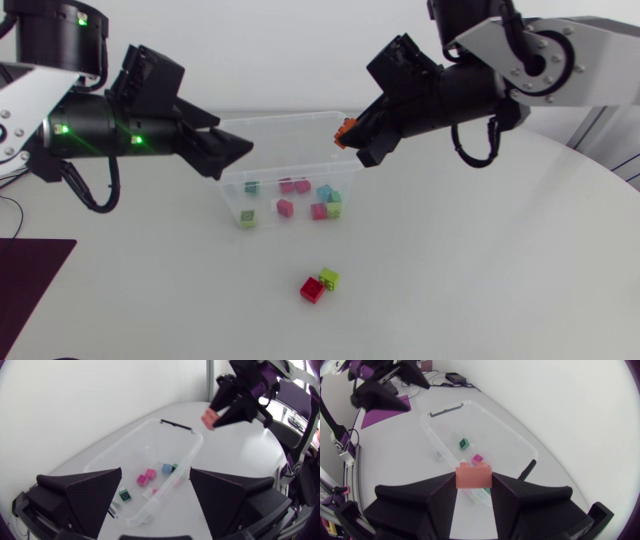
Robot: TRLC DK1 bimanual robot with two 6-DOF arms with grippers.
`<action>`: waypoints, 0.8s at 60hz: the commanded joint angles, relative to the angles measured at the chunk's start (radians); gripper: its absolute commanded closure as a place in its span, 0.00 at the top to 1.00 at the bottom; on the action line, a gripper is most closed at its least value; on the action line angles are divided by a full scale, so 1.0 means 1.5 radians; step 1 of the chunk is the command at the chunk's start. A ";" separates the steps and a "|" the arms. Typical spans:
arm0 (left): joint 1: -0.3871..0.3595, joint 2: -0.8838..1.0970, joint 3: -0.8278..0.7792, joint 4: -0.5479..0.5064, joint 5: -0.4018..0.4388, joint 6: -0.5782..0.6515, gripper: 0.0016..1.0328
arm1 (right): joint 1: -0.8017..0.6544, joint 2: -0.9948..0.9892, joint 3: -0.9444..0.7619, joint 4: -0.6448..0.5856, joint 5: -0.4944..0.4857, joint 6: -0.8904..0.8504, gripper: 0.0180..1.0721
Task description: Pick up the duplo bricks and place them in the container
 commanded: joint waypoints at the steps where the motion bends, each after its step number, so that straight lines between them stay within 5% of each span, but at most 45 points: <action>1: -0.020 -0.018 -0.044 -0.033 0.006 0.042 0.93 | 0.009 0.049 0.035 0.017 0.007 0.024 0.17; 17: -0.099 -0.019 -0.139 -0.060 0.020 0.068 0.93 | 0.023 0.214 0.150 0.085 0.062 0.044 0.22; 19: -0.114 -0.012 -0.141 -0.065 0.020 0.068 0.93 | 0.023 0.231 0.162 0.087 0.067 0.046 0.29; 25: -0.159 0.024 -0.143 -0.071 0.015 0.063 0.93 | 0.024 0.273 0.193 0.089 0.095 0.058 0.73; 30: -0.183 0.052 -0.136 -0.074 -0.002 0.056 0.93 | 0.025 0.257 0.183 0.094 0.109 0.066 0.93; 48: -0.260 0.212 -0.049 -0.109 -0.096 -0.039 0.93 | 0.000 -0.031 -0.108 0.181 0.178 0.124 0.93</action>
